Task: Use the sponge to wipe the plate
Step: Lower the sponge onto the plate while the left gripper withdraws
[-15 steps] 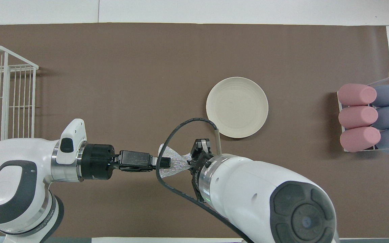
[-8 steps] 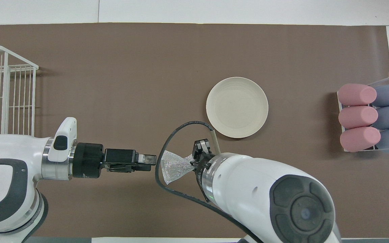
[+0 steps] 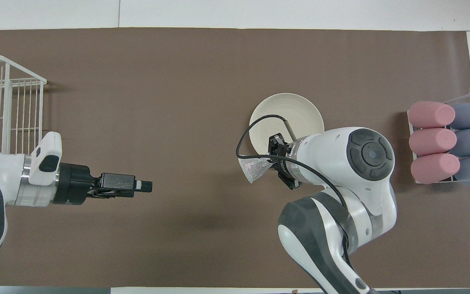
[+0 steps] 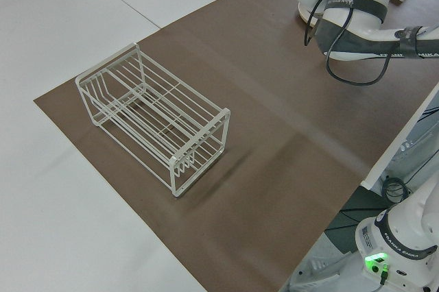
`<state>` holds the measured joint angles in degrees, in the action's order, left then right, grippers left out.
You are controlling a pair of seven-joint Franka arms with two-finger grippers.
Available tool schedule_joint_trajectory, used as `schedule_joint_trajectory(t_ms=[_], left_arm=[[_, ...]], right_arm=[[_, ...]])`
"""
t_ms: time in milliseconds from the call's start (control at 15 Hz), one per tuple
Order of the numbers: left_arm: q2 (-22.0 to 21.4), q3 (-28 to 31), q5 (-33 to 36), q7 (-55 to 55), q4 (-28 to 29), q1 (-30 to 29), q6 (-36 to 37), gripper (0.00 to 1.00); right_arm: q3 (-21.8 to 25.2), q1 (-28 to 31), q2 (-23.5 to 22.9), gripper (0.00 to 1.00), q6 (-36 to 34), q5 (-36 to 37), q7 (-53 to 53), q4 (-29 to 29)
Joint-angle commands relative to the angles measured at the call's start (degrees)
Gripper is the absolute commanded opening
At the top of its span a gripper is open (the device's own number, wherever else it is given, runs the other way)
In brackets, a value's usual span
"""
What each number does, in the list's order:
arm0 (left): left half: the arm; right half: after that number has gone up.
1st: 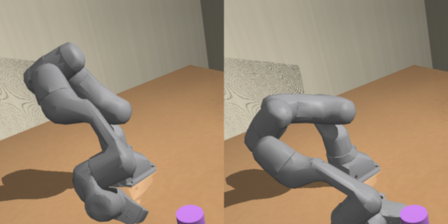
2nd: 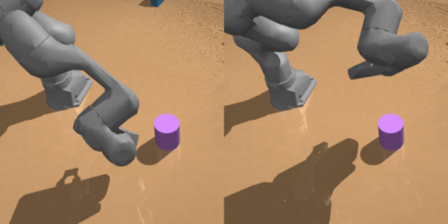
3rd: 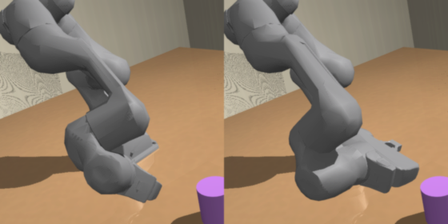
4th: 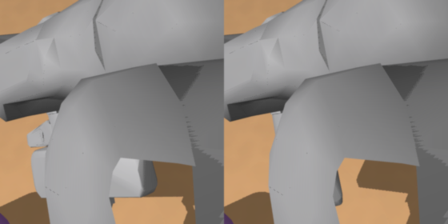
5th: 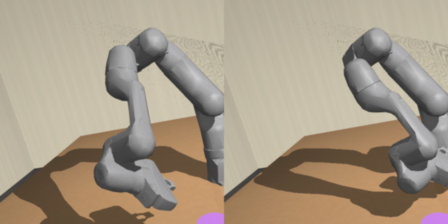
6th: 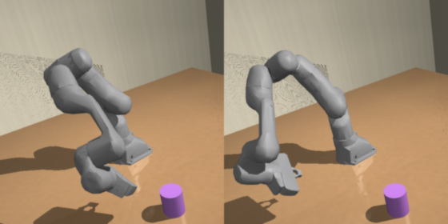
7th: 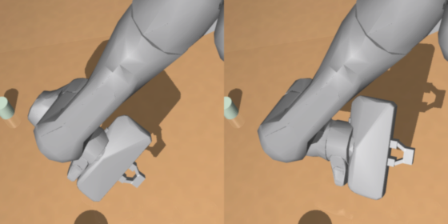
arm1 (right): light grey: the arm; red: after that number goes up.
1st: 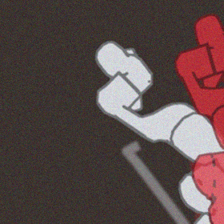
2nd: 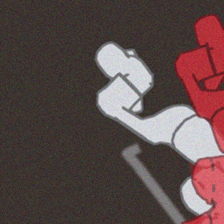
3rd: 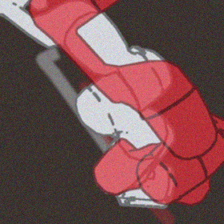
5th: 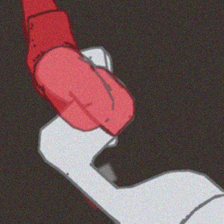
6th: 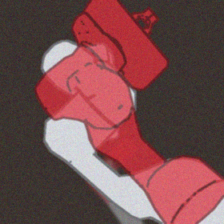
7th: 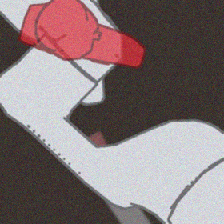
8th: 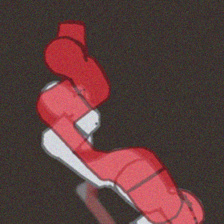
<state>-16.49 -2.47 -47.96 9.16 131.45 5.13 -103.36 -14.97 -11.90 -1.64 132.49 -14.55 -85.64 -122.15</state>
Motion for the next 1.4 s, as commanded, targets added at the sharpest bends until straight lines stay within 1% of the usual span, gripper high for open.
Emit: schedule_joint_trajectory(t_ms=[0,133,199,332,399,532,665,798,931,1197,1330], left_arm=[[1.55,-0.52,8.20,-0.63,-1.81,-0.91,-0.52,1.00],[1.63,-0.60,14.27,-0.54,-1.90,-0.82,-1.40,1.00],[1.63,-0.60,16.21,-0.54,-1.90,-0.74,-1.58,1.00],[1.63,-0.60,19.99,-0.54,-1.90,-0.74,-1.58,1.00],[1.63,-0.60,21.66,-0.54,-1.90,-0.74,-1.67,1.00],[1.63,-0.52,22.64,-0.54,-1.90,-0.82,-1.58,1.00],[1.63,-0.60,22.73,-0.54,-1.90,-0.82,-1.58,1.00],[1.63,-0.52,22.73,-0.63,-1.90,-0.82,-1.58,1.00],[1.63,-0.43,22.91,-0.63,-1.99,-0.83,-1.58,1.00],[1.63,-0.60,24.40,-1.69,-2.52,-0.82,-1.67,1.00],[1.72,-0.60,24.40,-1.77,-2.52,-0.74,-2.02,1.00]], right_arm=[[-0.67,1.61,-0.82,0.00,10.57,-0.39,3.98,-6.85],[-0.67,3.37,-2.92,0.00,12.09,-0.48,6.44,-7.92],[-0.67,3.38,-4.06,0.00,12.18,-0.48,6.97,-7.75],[-0.67,3.64,-6.87,0.00,15.85,-0.57,7.32,-7.92],[-0.67,3.99,-8.10,0.00,16.56,-0.57,7.33,-7.92],[-0.67,4.60,-8.82,0.00,16.57,-0.57,9.59,-7.84],[-0.67,8.19,-10.74,0.00,16.75,-1.01,15.38,-7.75],[-0.67,10.57,-11.98,0.00,18.84,-1.27,20.92,-7.75],[-0.67,12.78,-12.51,0.00,19.56,-1.18,23.40,-7.31],[-0.85,11.03,-12.95,0.00,19.65,-2.23,21.40,-7.22],[-0.76,6.21,-13.39,0.00,21.65,-8.36,18.15,-6.78]])
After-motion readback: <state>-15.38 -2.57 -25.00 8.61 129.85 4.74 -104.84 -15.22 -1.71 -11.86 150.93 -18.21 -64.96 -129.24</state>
